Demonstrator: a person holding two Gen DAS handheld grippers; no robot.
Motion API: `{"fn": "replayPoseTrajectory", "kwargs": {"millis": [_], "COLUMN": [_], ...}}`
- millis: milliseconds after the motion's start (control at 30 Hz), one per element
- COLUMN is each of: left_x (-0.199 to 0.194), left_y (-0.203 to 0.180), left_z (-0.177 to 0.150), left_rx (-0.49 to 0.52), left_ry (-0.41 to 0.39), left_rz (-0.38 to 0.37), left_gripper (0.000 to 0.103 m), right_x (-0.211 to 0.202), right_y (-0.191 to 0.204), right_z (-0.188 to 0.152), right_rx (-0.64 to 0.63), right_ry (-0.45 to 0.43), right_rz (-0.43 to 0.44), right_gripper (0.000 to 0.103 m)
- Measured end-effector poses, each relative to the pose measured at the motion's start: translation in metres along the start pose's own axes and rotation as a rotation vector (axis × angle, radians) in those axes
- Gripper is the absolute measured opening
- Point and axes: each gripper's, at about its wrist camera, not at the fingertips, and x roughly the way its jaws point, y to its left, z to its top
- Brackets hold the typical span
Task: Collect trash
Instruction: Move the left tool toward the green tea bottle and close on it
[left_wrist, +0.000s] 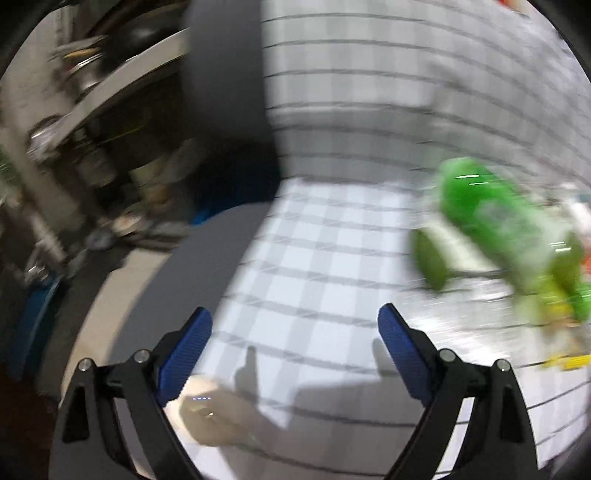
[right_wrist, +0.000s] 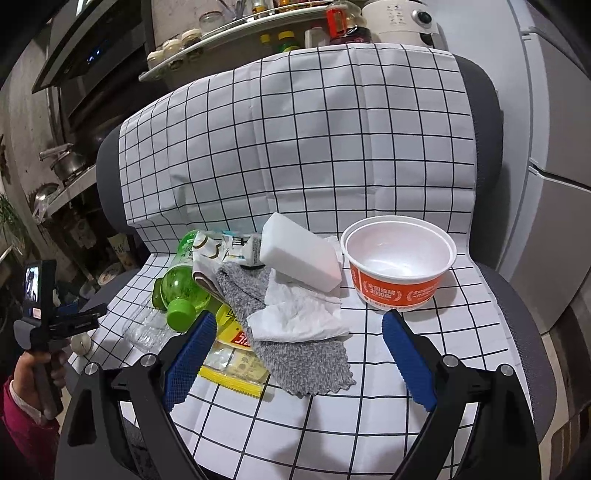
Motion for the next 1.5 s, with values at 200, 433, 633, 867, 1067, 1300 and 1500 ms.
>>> {"fn": "replayPoseTrajectory", "kwargs": {"millis": [200, 433, 633, 867, 1067, 1300, 1500], "left_x": [-0.032, -0.041, -0.007, -0.013, -0.019, -0.025, 0.016], "left_y": [-0.082, -0.164, -0.168, -0.116, -0.086, -0.102, -0.125], "left_z": [0.02, 0.026, 0.025, 0.009, 0.005, 0.022, 0.041], "left_rx": [0.065, 0.16, 0.114, 0.084, 0.082, 0.078, 0.105], "left_ry": [-0.032, 0.003, 0.1, 0.075, 0.027, -0.014, 0.08], "left_rz": [-0.237, -0.259, -0.224, -0.04, -0.091, -0.192, -0.167], "left_gripper": [0.087, 0.087, 0.089, 0.09, 0.09, 0.09, 0.089], "right_x": [-0.005, -0.014, -0.02, -0.022, -0.017, -0.019, -0.012], "right_y": [-0.018, -0.039, -0.045, -0.041, -0.031, -0.025, -0.028], "right_z": [0.002, 0.003, -0.001, -0.002, -0.002, 0.002, 0.002], "right_rx": [0.046, 0.077, 0.078, 0.067, 0.058, 0.04, 0.039], "right_ry": [-0.012, -0.034, -0.036, -0.04, -0.032, -0.049, -0.031], "right_rz": [-0.059, -0.1, -0.101, -0.091, -0.069, -0.082, -0.095], "right_gripper": [0.091, 0.091, 0.091, 0.091, 0.091, 0.091, 0.091]}}
